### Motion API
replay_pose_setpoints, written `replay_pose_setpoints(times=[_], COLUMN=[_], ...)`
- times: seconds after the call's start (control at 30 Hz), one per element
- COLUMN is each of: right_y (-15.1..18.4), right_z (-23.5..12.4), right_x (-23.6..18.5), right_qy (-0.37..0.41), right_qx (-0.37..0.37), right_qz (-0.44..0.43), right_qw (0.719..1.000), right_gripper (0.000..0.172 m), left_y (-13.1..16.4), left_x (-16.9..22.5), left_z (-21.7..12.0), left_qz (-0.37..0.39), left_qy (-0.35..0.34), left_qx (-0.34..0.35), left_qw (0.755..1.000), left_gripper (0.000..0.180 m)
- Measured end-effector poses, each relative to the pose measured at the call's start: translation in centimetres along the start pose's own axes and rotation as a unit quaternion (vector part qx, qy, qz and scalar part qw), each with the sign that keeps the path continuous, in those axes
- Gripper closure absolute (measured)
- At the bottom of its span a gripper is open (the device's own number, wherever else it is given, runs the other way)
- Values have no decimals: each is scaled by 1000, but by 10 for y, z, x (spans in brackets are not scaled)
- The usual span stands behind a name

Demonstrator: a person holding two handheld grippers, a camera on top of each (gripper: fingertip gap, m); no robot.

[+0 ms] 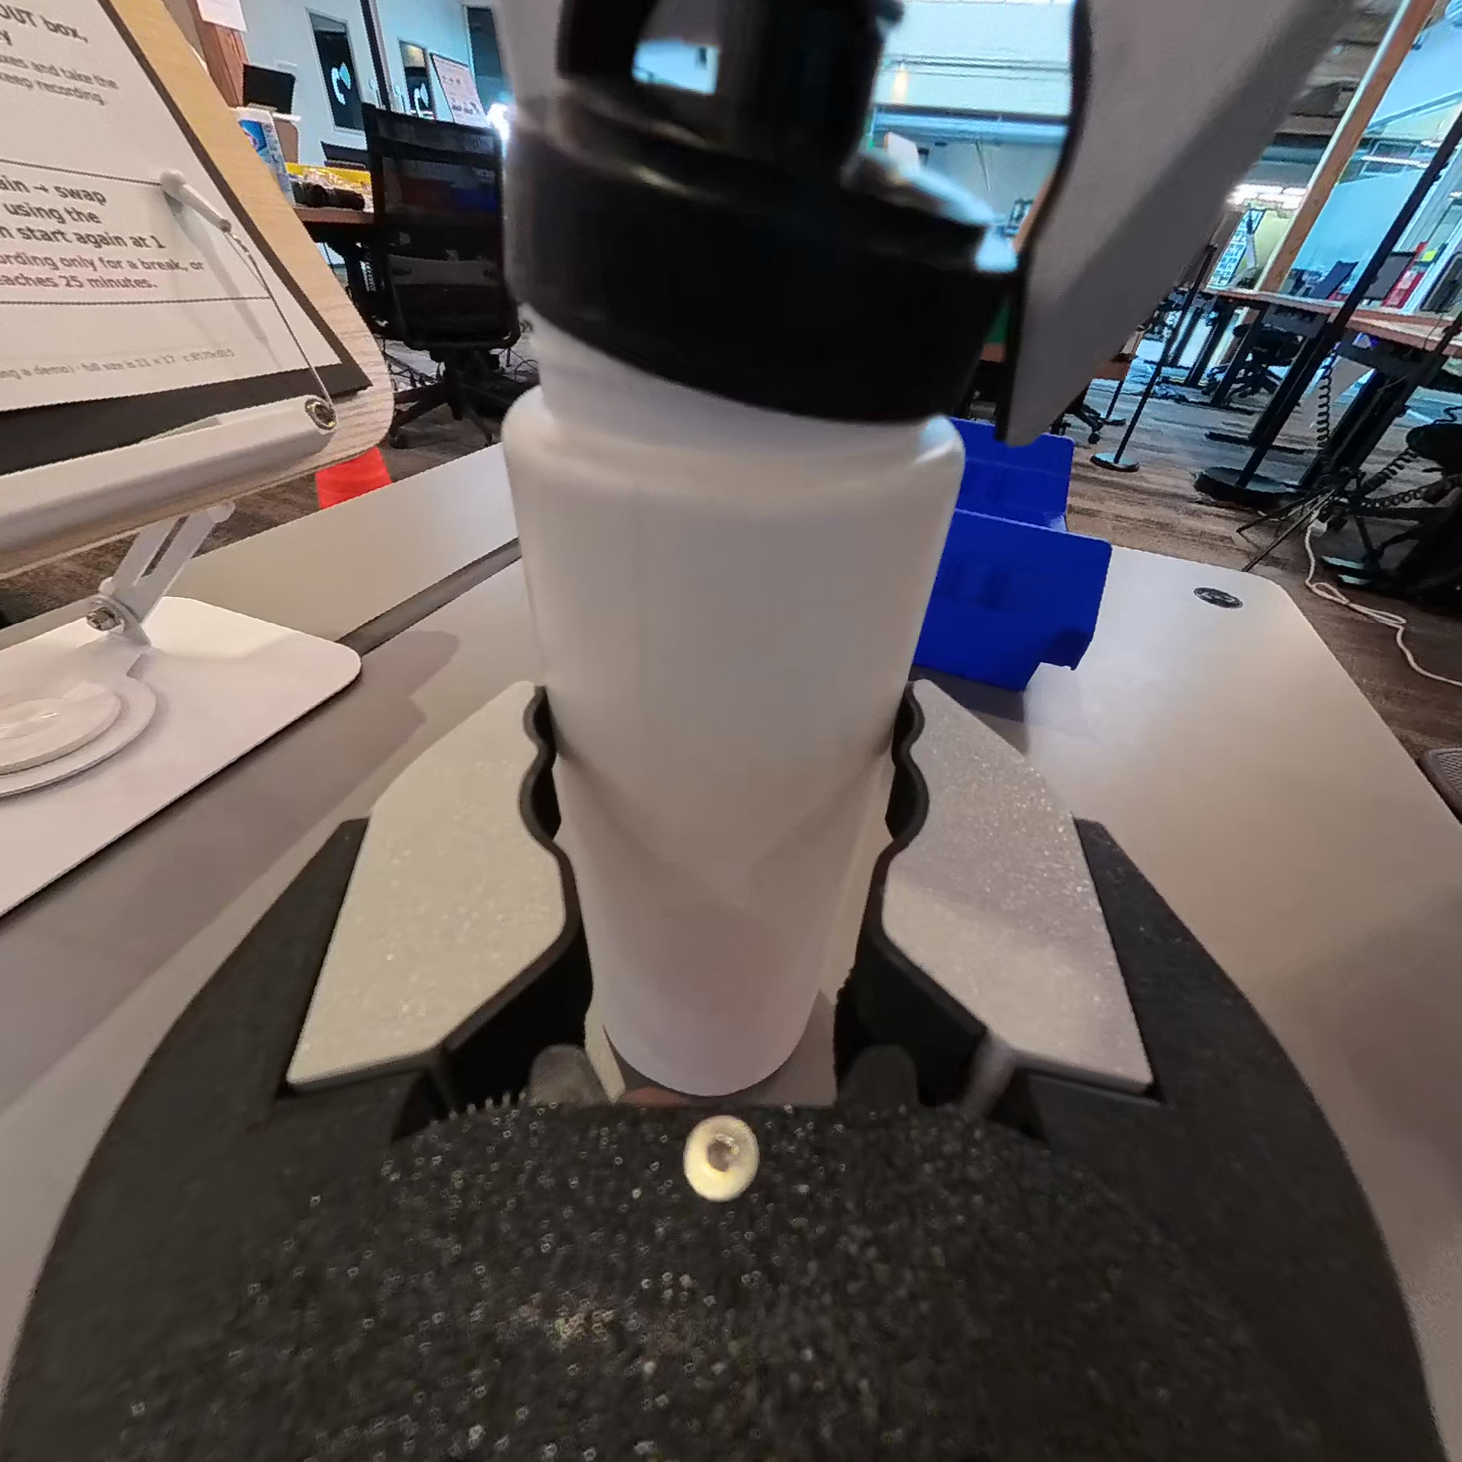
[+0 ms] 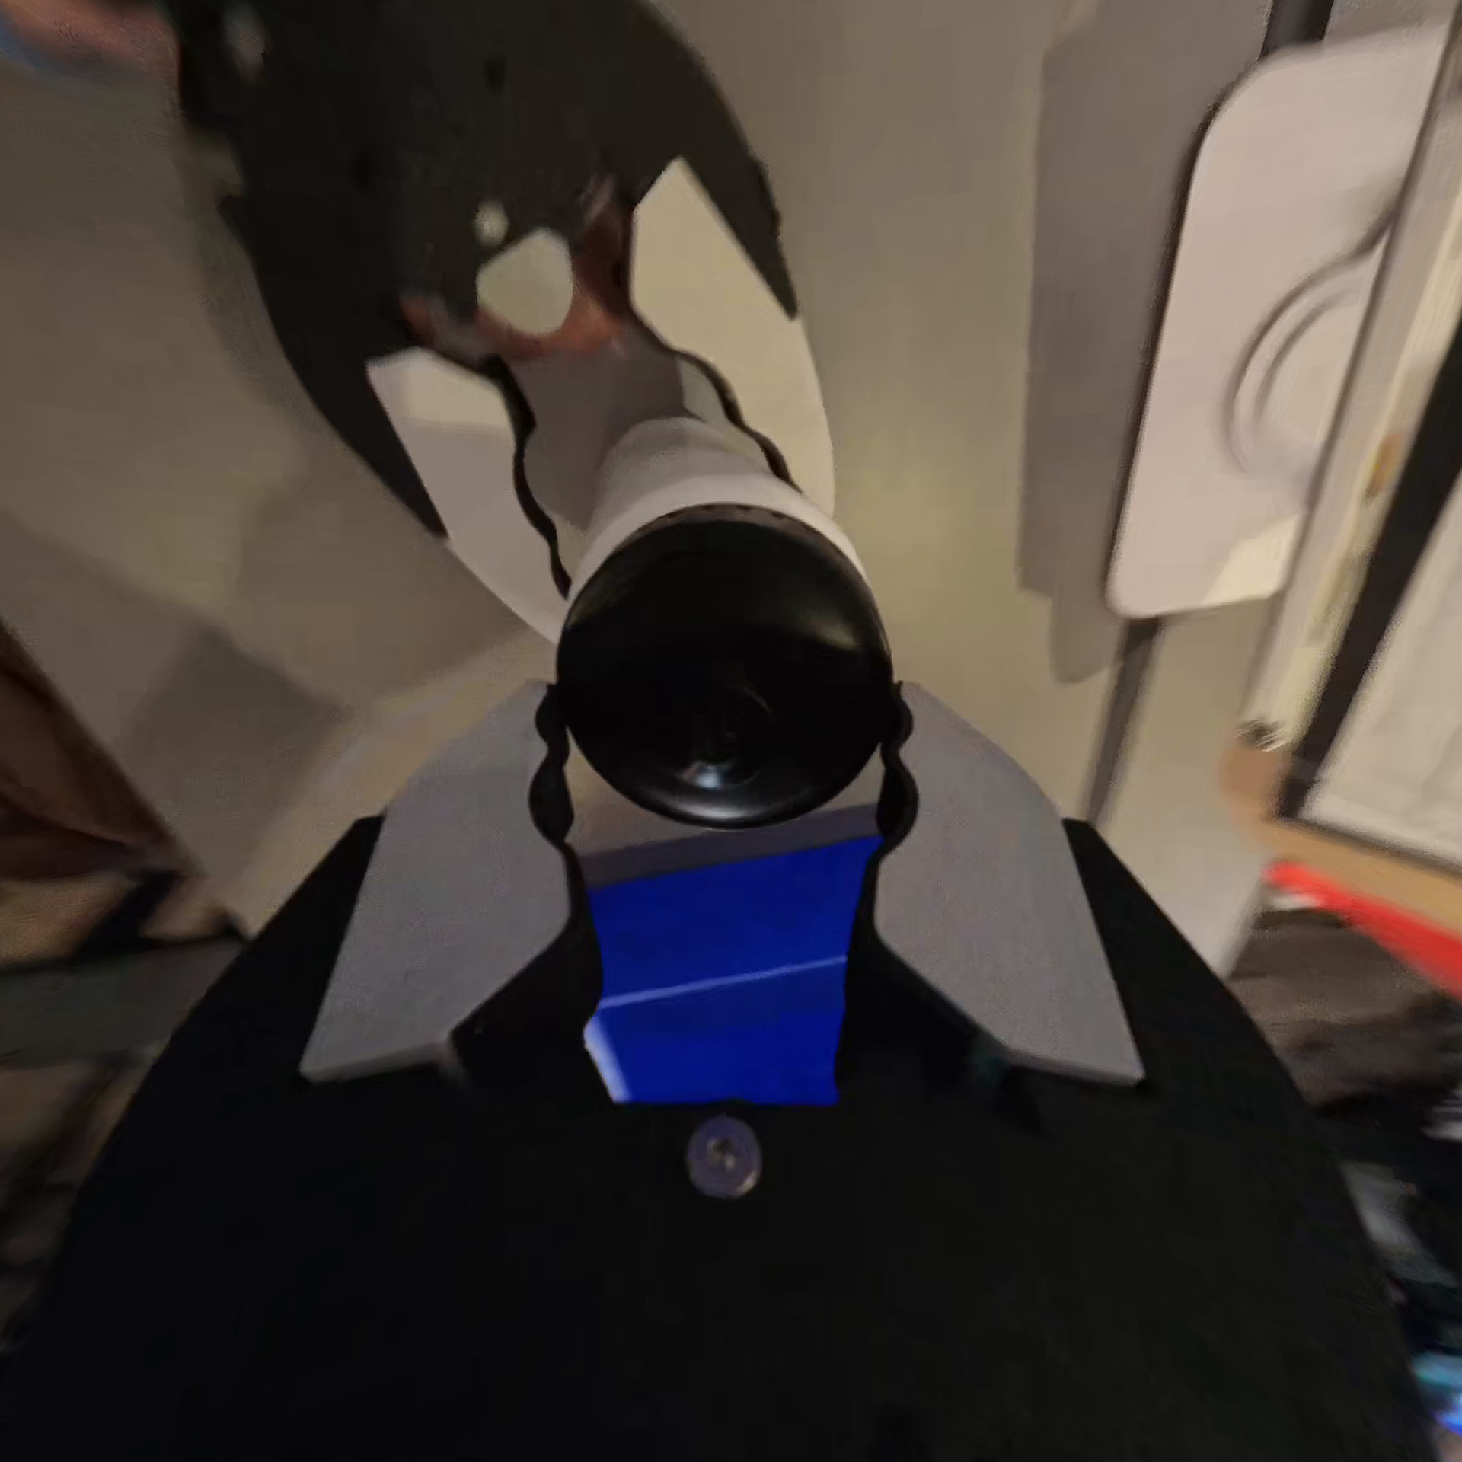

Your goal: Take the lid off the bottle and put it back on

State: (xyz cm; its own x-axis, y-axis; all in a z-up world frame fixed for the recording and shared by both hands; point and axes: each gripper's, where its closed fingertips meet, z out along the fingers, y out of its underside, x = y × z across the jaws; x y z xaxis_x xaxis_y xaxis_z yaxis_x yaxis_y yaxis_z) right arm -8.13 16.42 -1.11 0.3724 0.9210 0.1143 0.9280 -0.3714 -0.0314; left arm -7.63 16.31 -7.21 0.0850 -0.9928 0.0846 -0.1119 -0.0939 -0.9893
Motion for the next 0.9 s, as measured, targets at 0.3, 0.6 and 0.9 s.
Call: replay_pose_setpoints(times=[0.3,0.6,0.9], right_y=[-6,-28,45], right_z=[-12,-102,-129], right_x=[3,-16,-7], right_qy=[21,77,334], right_qx=[-8,211,533], right_qz=[-177,-75,199], right_qw=[984,972,752], right_gripper=[96,96,96], left_y=[0,1,1], left_x=[1,1,1], left_z=[0,-1,-1], left_qz=[0,1,-1], left_qy=[2,2,1], left_qx=[-1,-3,1], left_qw=[1000,1000,1000], left_gripper=[99,99,99])
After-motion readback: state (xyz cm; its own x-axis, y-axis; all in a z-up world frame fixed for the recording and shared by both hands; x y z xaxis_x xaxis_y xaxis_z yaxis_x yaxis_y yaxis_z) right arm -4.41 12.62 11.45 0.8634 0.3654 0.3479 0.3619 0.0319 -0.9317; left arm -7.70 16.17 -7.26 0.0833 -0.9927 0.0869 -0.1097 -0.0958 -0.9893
